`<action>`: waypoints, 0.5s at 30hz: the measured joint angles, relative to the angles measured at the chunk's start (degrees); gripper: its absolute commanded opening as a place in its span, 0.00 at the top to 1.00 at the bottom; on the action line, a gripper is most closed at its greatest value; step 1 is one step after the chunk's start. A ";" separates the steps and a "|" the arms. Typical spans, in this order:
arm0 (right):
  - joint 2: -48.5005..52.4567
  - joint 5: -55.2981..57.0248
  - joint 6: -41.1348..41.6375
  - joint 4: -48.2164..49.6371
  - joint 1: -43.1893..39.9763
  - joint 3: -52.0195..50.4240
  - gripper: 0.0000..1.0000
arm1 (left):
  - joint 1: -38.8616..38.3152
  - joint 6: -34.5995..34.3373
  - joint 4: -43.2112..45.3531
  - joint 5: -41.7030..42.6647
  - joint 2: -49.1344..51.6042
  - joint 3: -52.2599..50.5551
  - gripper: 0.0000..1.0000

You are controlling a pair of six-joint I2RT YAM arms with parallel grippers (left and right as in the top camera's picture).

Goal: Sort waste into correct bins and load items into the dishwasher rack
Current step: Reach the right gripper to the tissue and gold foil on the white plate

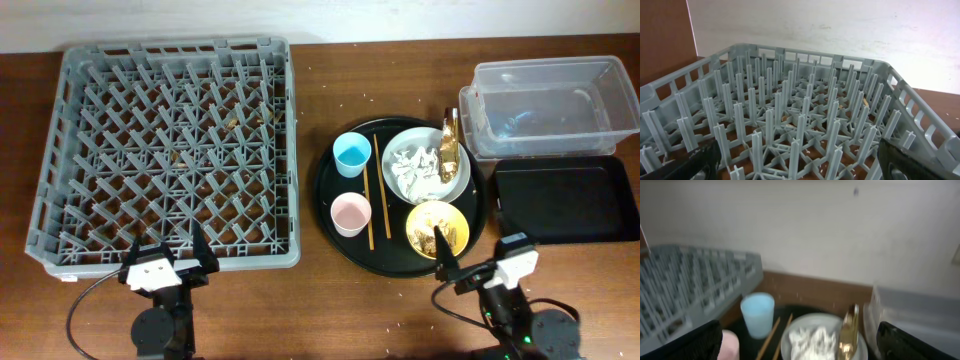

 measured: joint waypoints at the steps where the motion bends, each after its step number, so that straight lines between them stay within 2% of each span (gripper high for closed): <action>1: 0.92 0.39 0.00 -1.62 0.00 2.27 0.02 | 0.00 0.02 0.00 0.02 0.00 0.00 0.00; 2: 6.60 1.01 -0.02 -6.93 0.00 9.18 0.02 | 0.00 0.02 -0.02 0.04 -0.02 0.00 0.00; 6: 25.59 1.90 -0.04 -16.57 0.00 28.89 0.02 | 0.00 0.02 -0.02 0.17 -0.07 0.00 0.00; 7: 35.04 1.95 -0.07 -24.26 0.00 37.64 0.01 | 0.00 0.02 0.15 0.20 0.04 0.00 0.00; 8: 42.16 1.97 -0.07 -24.87 0.00 42.97 0.02 | 0.00 0.04 0.02 0.20 -0.04 -0.02 0.00; 9: 48.00 1.92 -0.07 -29.92 0.00 46.51 0.01 | 0.00 0.04 -0.04 0.20 0.00 -0.02 0.00; 10: 60.00 1.75 -0.07 -29.05 0.00 52.06 0.01 | 0.00 0.04 0.00 0.17 -0.11 -0.02 0.00; 11: 65.64 1.70 0.00 -28.72 0.00 52.30 0.05 | 0.00 0.04 0.00 0.20 -0.13 -0.02 0.00; 12: 69.42 1.64 -0.20 -27.02 0.00 52.46 0.13 | 0.00 0.04 -0.02 0.20 -0.17 -0.02 0.00; 13: 77.83 1.70 -0.17 -24.50 0.00 53.16 0.13 | 0.00 0.04 0.00 0.20 -0.15 -0.02 0.00; 15: 88.15 1.70 -0.22 -21.29 0.00 53.11 0.14 | 0.00 0.04 0.09 0.20 -0.20 0.00 0.00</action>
